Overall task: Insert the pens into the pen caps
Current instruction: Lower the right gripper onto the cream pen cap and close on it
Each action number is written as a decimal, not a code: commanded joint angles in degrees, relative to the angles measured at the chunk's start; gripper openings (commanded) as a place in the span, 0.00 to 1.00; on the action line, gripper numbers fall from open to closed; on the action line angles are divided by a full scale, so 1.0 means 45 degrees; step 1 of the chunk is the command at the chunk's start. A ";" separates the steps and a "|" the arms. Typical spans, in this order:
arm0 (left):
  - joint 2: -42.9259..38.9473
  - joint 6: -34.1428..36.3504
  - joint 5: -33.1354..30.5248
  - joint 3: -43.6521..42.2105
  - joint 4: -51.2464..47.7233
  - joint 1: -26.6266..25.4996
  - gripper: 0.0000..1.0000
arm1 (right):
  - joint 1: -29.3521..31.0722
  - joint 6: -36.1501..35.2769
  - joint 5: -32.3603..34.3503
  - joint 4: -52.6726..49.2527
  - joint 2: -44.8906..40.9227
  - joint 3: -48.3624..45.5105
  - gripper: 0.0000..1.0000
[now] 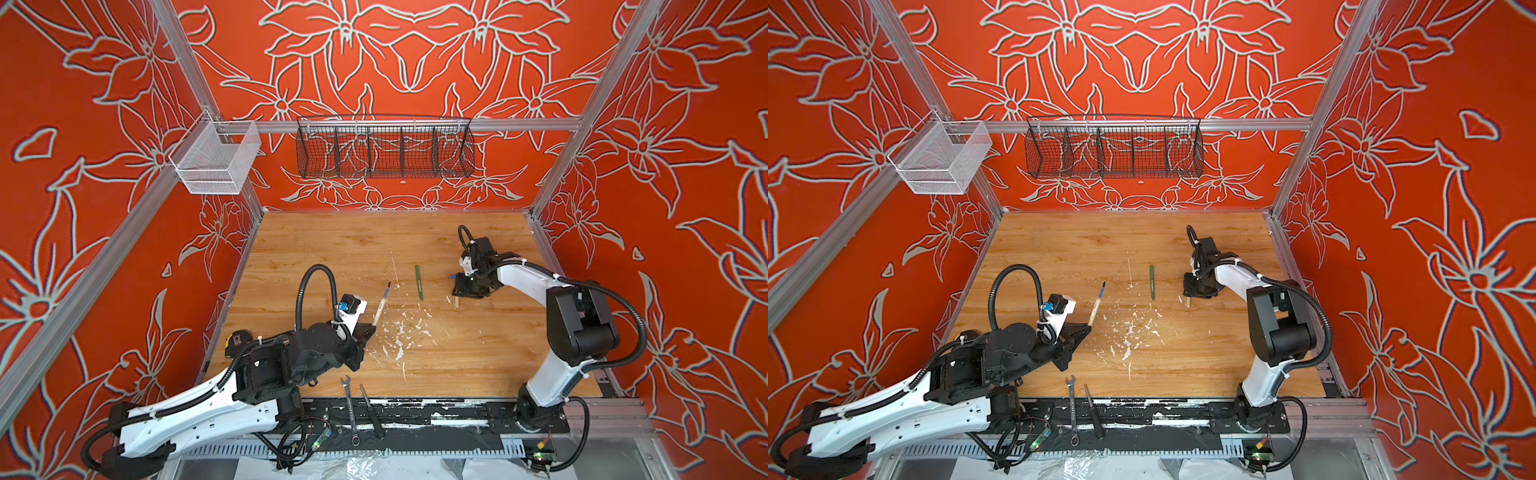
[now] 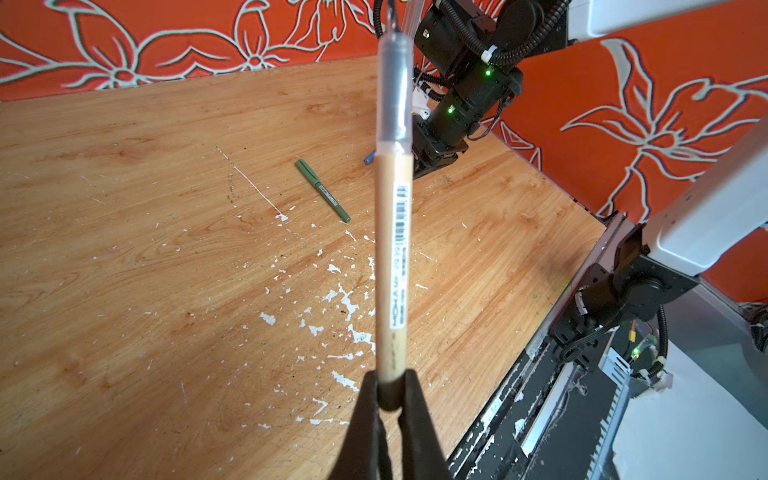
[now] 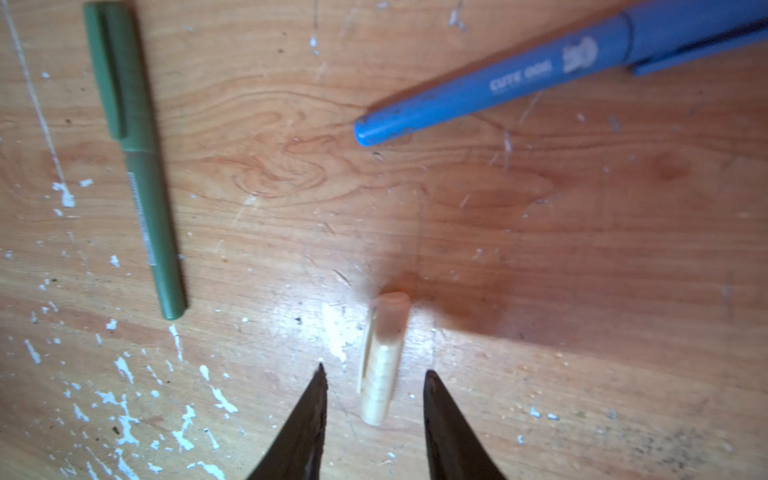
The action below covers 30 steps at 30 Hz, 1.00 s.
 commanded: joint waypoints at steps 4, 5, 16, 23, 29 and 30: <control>-0.0039 0.0184 -0.0081 0.0004 0.0101 0.0114 0.00 | -0.0200 -0.0471 -0.0373 -0.0183 0.0250 0.0042 0.37; -0.0044 0.0172 -0.0100 -0.0014 0.0101 0.0114 0.00 | -0.0222 -0.0472 -0.0549 -0.0060 0.0304 -0.0023 0.36; 0.0059 0.0130 -0.0206 0.0101 -0.0089 0.0114 0.00 | -0.0257 -0.0588 -0.0906 0.0269 0.0757 -0.0269 0.33; 0.0015 0.0136 -0.0223 0.0101 -0.0114 0.0115 0.00 | -0.0266 -0.0629 -0.1059 0.0520 0.0906 -0.0443 0.31; 0.0029 0.0164 -0.0245 0.0198 -0.0188 0.0114 0.00 | -0.0279 -0.0637 -0.1193 0.0713 0.1013 -0.0503 0.26; 0.0029 0.0155 -0.0243 0.0198 -0.0192 0.0114 0.00 | -0.0295 -0.0676 -0.1229 0.0720 0.1046 -0.0503 0.25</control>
